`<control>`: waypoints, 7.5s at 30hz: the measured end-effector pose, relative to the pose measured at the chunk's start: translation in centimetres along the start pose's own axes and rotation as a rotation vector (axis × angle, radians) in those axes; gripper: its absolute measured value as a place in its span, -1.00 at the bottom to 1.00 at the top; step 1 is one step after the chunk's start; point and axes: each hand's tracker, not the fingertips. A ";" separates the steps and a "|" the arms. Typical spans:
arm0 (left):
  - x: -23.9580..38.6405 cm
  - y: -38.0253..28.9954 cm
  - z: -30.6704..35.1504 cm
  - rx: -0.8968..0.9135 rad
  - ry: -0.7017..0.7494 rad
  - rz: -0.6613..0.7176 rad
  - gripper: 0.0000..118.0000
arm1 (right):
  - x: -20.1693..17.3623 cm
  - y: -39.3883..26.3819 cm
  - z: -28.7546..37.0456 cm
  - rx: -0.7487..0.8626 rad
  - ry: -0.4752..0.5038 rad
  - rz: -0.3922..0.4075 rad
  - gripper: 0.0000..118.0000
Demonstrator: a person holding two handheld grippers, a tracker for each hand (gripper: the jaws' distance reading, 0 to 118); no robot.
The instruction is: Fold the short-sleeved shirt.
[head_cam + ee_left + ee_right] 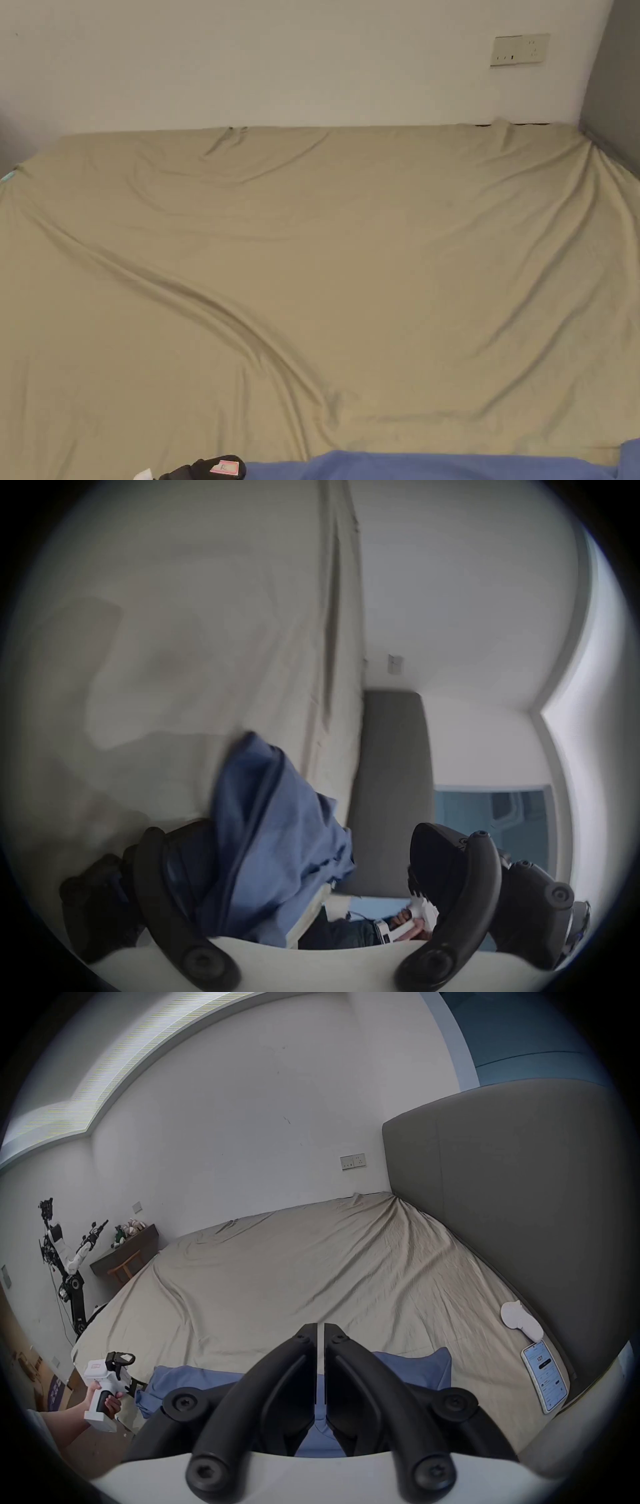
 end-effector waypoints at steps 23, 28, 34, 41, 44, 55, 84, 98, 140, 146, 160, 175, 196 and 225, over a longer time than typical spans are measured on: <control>5.8 0.1 5.8 0.266 0.251 -0.012 -0.87 | 1.4 0.1 2.2 0.046 -0.043 -0.080 -0.90; 9.0 -0.1 7.6 0.242 0.549 -0.138 -0.87 | 1.5 -0.4 1.7 0.047 -0.007 -0.108 -0.90; 15.8 -5.2 -2.0 0.124 0.641 -0.418 -0.87 | 1.3 -0.9 1.5 0.042 0.047 -0.118 -0.90; 16.1 -11.6 -18.2 -0.027 0.831 -0.665 -0.80 | 2.8 -1.5 3.4 0.089 0.047 -0.156 -0.90; 14.3 -11.9 -20.8 -0.110 0.671 -0.617 0.61 | 4.0 -2.0 4.3 0.099 0.011 -0.184 -0.90; 18.1 -15.3 -16.0 0.252 0.999 -1.056 -0.95 | 6.7 -3.5 5.5 0.106 -0.026 -0.274 -0.90; 12.8 -7.9 -7.7 -0.058 0.056 -0.347 1.00 | 5.4 -1.8 5.5 0.126 -0.009 -0.254 -0.90; 2.9 -5.6 -9.2 -0.166 0.051 -0.014 1.00 | 2.7 -1.6 4.4 0.069 0.017 -0.190 -0.90; 22.4 -19.3 -24.1 -0.151 0.247 -0.697 0.87 | 9.1 -3.8 8.8 0.189 -0.020 -0.366 -0.90; 22.5 -22.6 -23.5 0.230 0.696 -1.288 -0.85 | 9.4 -4.3 8.5 0.183 -0.018 -0.388 -0.90; 16.2 -29.2 -31.9 -0.253 0.562 -1.167 -0.85 | 8.2 -4.0 7.2 0.109 -0.009 -0.281 -0.90; 15.9 -14.3 -8.4 0.170 0.476 -0.660 -0.85 | -3.4 -8.9 -16.0 -0.662 0.308 0.142 -0.90; 5.4 -11.6 -21.2 -0.210 0.401 -0.269 -0.33 | 1.2 -12.3 -17.0 -0.676 0.428 -0.186 -0.90; 7.9 8.2 20.5 0.602 0.909 -0.169 1.00 | -6.4 -3.9 -12.8 -0.451 0.430 -0.159 -0.90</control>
